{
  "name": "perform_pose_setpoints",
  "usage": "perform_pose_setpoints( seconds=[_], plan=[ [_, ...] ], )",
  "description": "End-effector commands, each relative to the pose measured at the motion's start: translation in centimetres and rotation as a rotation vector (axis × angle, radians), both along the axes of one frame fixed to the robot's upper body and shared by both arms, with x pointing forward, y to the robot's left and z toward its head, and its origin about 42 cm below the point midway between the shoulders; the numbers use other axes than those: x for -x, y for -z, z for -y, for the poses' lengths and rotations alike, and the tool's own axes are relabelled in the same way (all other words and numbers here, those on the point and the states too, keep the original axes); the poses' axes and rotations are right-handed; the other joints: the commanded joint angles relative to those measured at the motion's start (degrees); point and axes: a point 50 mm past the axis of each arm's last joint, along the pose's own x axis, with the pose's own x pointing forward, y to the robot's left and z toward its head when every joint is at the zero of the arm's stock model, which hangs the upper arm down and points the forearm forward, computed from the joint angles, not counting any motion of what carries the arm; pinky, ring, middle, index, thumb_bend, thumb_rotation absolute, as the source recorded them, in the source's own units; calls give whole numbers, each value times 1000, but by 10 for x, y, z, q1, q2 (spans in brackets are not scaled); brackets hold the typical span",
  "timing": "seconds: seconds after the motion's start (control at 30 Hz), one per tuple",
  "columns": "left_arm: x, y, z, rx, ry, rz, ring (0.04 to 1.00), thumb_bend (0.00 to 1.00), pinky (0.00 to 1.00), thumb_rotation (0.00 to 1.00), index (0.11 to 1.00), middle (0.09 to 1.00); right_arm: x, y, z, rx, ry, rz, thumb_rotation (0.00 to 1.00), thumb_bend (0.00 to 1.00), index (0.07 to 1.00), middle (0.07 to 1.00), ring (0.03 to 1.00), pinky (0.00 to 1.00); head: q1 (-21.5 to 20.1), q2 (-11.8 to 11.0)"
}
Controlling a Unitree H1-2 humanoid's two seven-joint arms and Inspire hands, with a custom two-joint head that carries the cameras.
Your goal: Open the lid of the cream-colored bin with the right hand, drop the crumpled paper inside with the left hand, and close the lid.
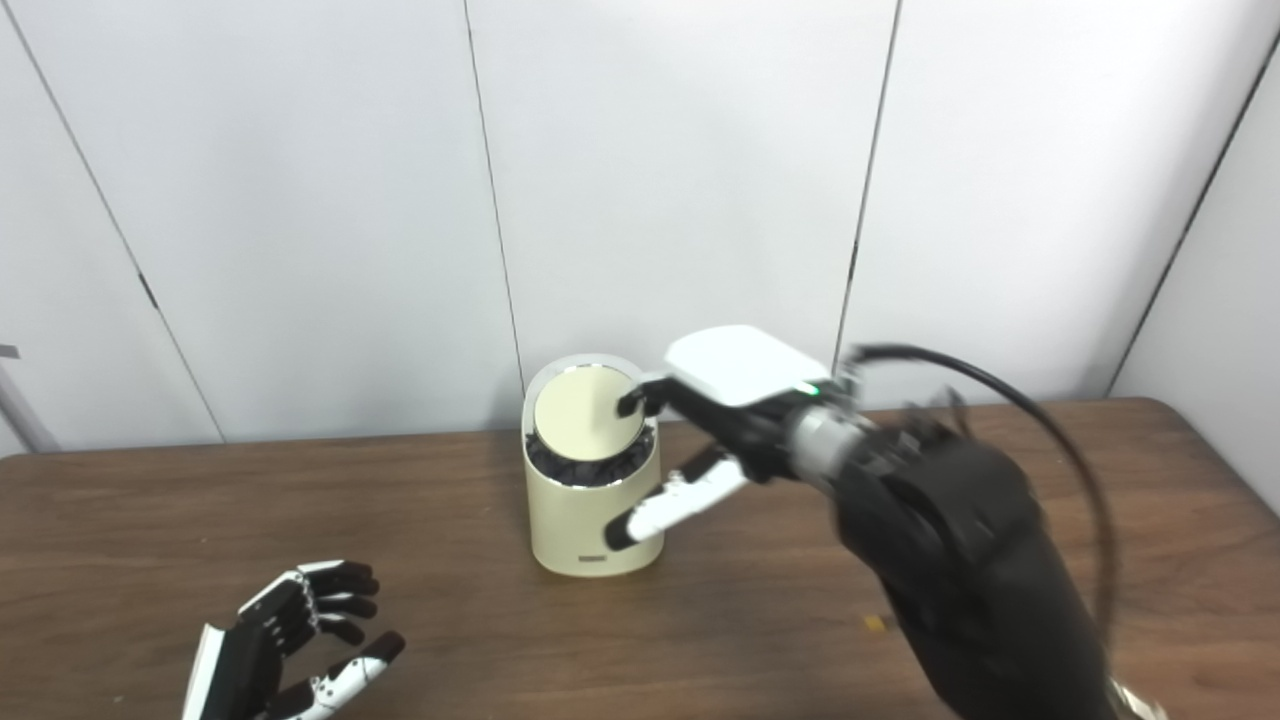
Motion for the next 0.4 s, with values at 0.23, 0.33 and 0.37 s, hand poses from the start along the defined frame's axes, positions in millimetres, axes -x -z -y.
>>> perform_pose_setpoints(
  seconds=[0.23,0.33,0.37],
  plan=[
    [-5,-10,-7,15,2,53,596,749,497,140,635,637,32,72,48,-484,60,238,629,809,859,850,812,691,-4,-2],
    [-4,-10,-9,6,-1,57,599,743,504,152,635,641,38,105,60,-598,69,262,653,792,870,861,823,715,-4,-2],
    [-4,-10,-10,-2,-2,59,599,738,504,161,637,643,41,115,63,-632,69,266,660,789,867,859,823,723,-3,-2]
  ],
)
